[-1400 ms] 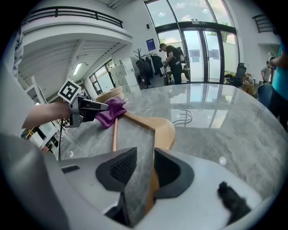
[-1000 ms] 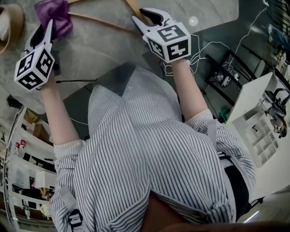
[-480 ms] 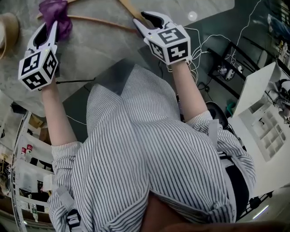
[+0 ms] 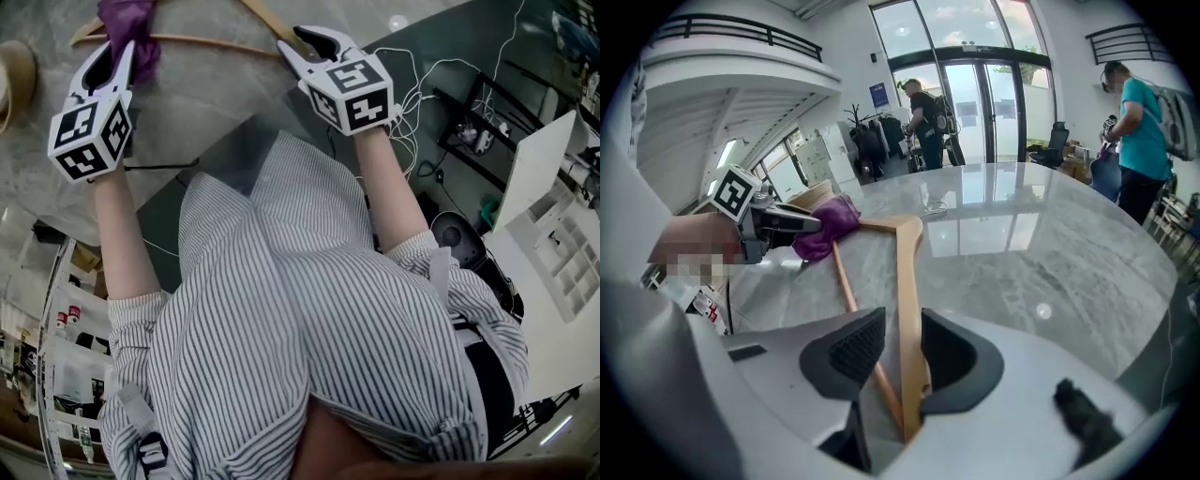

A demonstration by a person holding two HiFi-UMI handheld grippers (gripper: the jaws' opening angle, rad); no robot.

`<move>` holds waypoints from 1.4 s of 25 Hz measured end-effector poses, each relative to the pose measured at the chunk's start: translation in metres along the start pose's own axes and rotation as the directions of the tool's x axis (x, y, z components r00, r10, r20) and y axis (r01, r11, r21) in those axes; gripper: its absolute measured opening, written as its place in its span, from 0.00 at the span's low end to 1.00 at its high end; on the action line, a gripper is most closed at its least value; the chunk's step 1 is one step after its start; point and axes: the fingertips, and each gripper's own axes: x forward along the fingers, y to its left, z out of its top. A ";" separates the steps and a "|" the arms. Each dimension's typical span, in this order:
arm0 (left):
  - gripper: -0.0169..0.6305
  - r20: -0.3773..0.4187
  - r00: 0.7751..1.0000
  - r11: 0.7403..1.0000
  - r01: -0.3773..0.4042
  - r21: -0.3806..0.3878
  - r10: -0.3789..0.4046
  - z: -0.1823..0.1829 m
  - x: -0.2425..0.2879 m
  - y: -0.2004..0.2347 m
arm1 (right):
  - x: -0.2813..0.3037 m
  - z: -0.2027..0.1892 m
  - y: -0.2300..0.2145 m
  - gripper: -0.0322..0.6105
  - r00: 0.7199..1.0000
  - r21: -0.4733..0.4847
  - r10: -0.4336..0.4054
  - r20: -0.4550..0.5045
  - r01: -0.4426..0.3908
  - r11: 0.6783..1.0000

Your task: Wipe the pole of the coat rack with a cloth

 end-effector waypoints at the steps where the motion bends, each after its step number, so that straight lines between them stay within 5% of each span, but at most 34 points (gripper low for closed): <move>1: 0.17 0.000 1.000 1.000 0.010 0.006 -0.010 0.000 0.002 -0.004 | -0.001 -0.001 0.001 0.24 1.000 0.003 -0.003 0.002 0.003 1.000; 35: 0.17 -0.072 0.963 0.947 0.267 0.179 -0.258 -0.011 0.019 -0.111 | -0.028 -0.047 0.008 0.23 0.990 0.141 -0.120 0.067 0.110 0.984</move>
